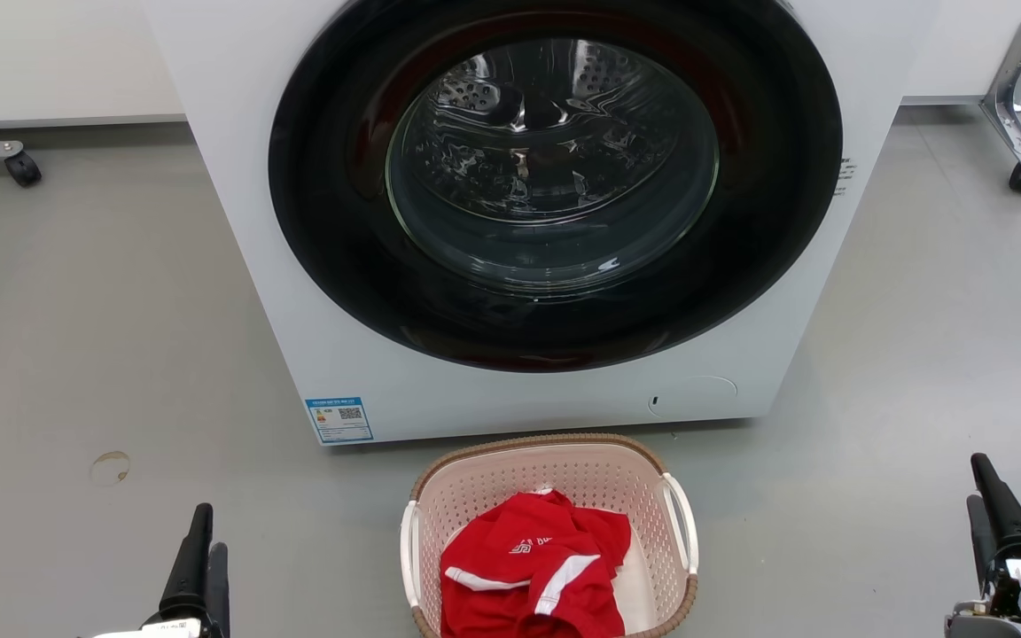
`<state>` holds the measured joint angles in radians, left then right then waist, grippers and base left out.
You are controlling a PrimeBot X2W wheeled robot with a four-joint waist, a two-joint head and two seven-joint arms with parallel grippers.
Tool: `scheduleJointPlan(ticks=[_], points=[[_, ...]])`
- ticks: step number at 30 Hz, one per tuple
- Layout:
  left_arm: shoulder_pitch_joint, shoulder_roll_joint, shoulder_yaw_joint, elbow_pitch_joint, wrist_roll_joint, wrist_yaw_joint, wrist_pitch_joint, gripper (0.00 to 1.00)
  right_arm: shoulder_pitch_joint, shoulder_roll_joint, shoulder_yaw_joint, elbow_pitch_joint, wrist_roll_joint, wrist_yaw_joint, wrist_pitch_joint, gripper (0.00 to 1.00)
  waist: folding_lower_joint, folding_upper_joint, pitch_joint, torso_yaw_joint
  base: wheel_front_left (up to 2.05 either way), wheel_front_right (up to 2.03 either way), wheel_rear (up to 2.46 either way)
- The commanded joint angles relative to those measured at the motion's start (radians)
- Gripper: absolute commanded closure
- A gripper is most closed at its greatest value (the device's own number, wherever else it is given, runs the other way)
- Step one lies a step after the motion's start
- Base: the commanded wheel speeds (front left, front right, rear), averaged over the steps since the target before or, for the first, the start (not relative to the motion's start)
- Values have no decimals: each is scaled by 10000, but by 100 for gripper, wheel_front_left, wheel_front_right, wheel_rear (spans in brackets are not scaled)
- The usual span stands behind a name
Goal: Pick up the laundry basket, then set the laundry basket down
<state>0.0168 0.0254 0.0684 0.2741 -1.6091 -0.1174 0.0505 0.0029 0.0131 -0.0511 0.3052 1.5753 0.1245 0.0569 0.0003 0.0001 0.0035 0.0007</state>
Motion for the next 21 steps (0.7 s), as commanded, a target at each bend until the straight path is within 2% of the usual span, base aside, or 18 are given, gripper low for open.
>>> scheduleJointPlan(ticks=[1, 12, 21], points=[[-130, 144, 30, -344, 180, -36, -88, 0, -492, -286, 48, -326, -143, 18, -126, 0, -3, -1, -1, 1, 0, 0, 0], [-32, 328, -156, -593, 1676, 222, -449, 0, -676, -428, 434, -201, -1488, 23, -554, 0, -3, -1, -5, 1, 0, 0, 0], [101, 515, -273, -836, 3425, 610, -719, 0, -736, -379, 412, -349, -3427, 27, -820, 0, -3, -1, -4, -2, 0, 0, 0]])
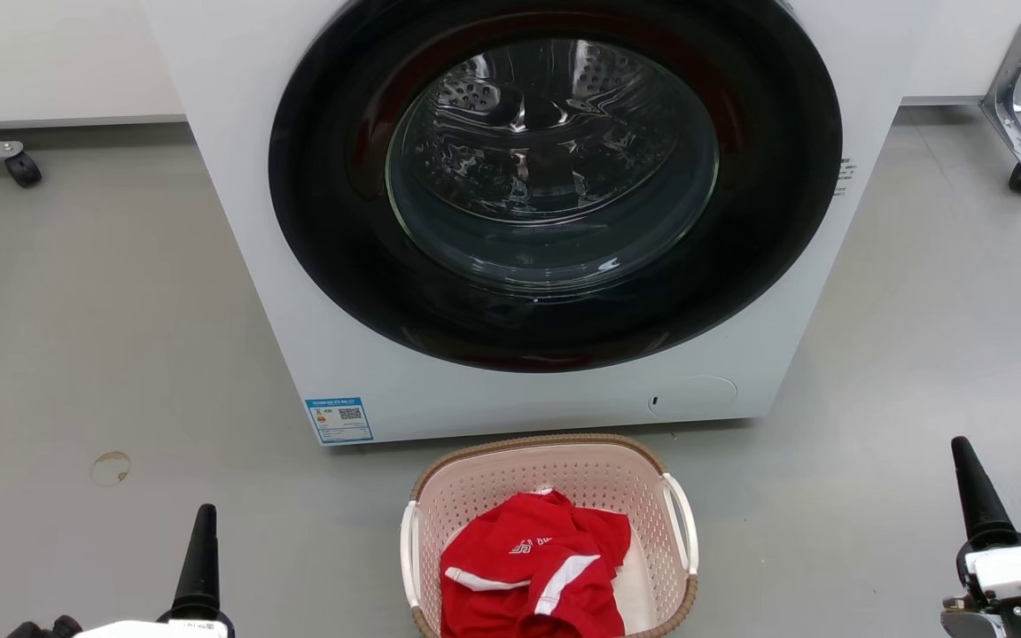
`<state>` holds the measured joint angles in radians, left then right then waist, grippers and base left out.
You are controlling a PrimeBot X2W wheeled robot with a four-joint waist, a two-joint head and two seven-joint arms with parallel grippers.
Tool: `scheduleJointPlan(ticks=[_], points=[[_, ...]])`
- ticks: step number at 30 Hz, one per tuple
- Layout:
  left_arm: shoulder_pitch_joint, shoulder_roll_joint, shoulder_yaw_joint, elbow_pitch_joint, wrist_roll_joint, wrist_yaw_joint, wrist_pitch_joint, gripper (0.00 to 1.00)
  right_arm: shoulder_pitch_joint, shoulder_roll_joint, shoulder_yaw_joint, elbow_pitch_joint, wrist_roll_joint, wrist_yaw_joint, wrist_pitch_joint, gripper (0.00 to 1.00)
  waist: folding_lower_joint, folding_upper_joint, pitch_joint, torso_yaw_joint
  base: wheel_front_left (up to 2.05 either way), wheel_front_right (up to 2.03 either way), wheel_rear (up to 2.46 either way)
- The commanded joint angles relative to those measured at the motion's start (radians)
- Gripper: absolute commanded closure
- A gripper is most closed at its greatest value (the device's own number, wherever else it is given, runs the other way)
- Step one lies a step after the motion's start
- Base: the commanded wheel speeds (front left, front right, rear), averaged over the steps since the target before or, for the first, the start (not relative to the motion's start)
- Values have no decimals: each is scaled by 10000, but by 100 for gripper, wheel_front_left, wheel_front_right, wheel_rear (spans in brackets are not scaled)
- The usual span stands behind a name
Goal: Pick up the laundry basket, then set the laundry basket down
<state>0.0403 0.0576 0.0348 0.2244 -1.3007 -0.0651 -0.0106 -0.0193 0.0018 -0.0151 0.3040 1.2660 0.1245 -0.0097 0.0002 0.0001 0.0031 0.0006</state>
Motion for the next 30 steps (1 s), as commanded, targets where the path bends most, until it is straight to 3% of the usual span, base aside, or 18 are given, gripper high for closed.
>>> scheduleJointPlan(ticks=[1, 10, 30], points=[[-120, 230, 31, -361, 577, 153, -137, 0, -518, -265, 55, -365, -621, 27, -185, 0, -1, -1, 0, -1, 0, 0, 0], [-21, 468, -270, -594, 2407, 786, -405, 0, -524, -247, 139, -559, -2997, 31, -448, 0, -1, -1, 0, 16, 0, 0, 0], [240, 693, -568, -1173, 4360, 1320, -938, 0, -545, -290, 461, -958, -5144, 39, -1006, 0, -1, -1, 0, 22, 0, 0, 0]])
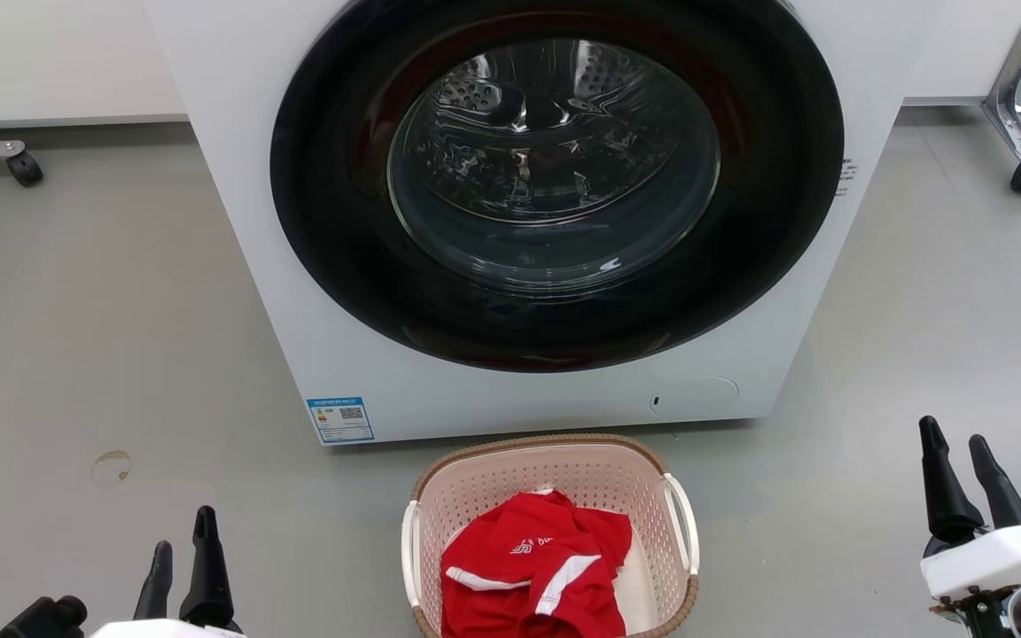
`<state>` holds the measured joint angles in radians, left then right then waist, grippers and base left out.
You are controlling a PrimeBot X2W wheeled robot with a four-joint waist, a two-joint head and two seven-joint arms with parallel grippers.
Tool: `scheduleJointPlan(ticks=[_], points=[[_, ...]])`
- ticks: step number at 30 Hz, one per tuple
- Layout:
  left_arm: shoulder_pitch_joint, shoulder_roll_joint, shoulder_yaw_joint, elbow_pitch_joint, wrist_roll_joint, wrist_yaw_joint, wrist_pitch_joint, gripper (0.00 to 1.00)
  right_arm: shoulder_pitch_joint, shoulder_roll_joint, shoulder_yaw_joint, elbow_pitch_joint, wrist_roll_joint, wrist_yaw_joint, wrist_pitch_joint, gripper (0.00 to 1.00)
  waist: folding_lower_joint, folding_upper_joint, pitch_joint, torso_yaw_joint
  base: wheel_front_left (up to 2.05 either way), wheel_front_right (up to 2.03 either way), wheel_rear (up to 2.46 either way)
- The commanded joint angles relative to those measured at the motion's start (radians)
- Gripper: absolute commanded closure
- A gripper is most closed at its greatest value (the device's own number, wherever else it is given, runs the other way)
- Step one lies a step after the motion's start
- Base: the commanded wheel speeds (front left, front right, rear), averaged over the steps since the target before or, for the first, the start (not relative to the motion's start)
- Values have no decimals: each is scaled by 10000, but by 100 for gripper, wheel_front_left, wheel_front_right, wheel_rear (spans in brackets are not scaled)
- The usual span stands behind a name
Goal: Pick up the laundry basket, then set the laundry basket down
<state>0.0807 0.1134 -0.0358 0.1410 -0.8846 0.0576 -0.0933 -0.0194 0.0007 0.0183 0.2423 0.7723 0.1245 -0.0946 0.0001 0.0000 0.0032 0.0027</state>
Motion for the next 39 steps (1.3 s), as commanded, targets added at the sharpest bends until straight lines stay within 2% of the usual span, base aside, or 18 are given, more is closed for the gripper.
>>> scheduleJointPlan(ticks=[1, 25, 39], points=[[-148, 152, 122, -371, 302, 126, -139, 0, -549, -283, 152, -351, -317, 40, -186, 0, 0, 0, -2, -1, 0, 0, 0], [159, 753, -404, -1217, 2952, 896, -467, 0, -587, -394, 782, -649, -2902, 51, -919, 0, 0, 0, -141, 44, 0, 0, 0], [263, 1081, -782, -1556, 4203, 1191, -383, 0, -591, -452, 997, -704, -4287, 56, -1300, 0, 0, 0, -224, 65, 0, 0, 0]])
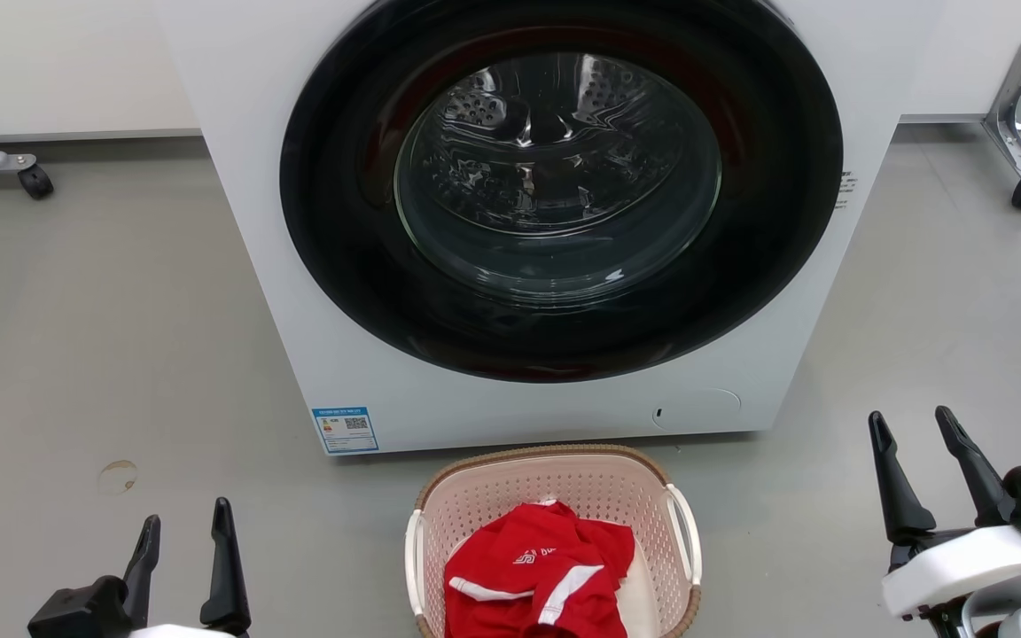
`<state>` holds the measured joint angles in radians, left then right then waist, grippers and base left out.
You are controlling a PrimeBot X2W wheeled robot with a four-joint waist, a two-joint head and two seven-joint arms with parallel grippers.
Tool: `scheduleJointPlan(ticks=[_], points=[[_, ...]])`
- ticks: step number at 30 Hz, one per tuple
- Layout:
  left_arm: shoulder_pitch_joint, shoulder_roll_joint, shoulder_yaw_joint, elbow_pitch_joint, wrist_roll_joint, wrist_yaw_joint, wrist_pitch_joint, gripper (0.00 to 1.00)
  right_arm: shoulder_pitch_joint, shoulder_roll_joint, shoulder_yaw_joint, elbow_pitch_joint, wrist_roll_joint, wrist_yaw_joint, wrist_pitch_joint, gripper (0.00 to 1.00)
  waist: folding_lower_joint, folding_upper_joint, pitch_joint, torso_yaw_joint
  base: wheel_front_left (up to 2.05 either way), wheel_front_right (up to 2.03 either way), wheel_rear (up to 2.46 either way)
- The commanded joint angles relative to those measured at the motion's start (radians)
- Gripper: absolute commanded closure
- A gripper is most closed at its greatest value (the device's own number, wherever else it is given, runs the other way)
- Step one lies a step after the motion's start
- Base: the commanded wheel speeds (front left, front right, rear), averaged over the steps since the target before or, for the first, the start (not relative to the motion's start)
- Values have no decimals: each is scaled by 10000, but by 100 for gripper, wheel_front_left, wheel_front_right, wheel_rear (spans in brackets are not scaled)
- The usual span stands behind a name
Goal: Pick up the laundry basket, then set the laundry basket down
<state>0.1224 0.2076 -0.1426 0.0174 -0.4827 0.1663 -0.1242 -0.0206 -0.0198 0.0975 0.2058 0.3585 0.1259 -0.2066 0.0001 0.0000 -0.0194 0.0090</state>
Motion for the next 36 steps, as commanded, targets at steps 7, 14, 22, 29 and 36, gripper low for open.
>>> scheduleJointPlan(ticks=[7, 14, 22, 29, 36], points=[[-125, 338, 56, -483, 832, 254, 107, 0, -627, -279, 331, -379, -900, 46, -385, 0, -1, 0, -44, 37, 0, 0, 0], [-84, 545, -82, -706, 1412, 431, 147, 0, -636, -304, 443, -436, -1479, 48, -552, 0, -1, 0, -91, 55, 0, 0, 0], [-67, 628, -70, -780, 1376, 474, 189, 0, -625, -304, 441, -439, -1409, 48, -552, 0, -1, 0, -103, 27, 0, 0, 0], [-69, 665, -92, -781, 1326, 487, 209, 0, -633, -304, 469, -353, -1373, 48, -552, 0, -1, 0, -104, 10, 0, 0, 0], [-60, 633, -178, -662, 1147, 445, 469, 0, -632, -304, 564, 208, -1291, 48, -552, 0, -1, 0, -28, 15, 0, 0, 0]])
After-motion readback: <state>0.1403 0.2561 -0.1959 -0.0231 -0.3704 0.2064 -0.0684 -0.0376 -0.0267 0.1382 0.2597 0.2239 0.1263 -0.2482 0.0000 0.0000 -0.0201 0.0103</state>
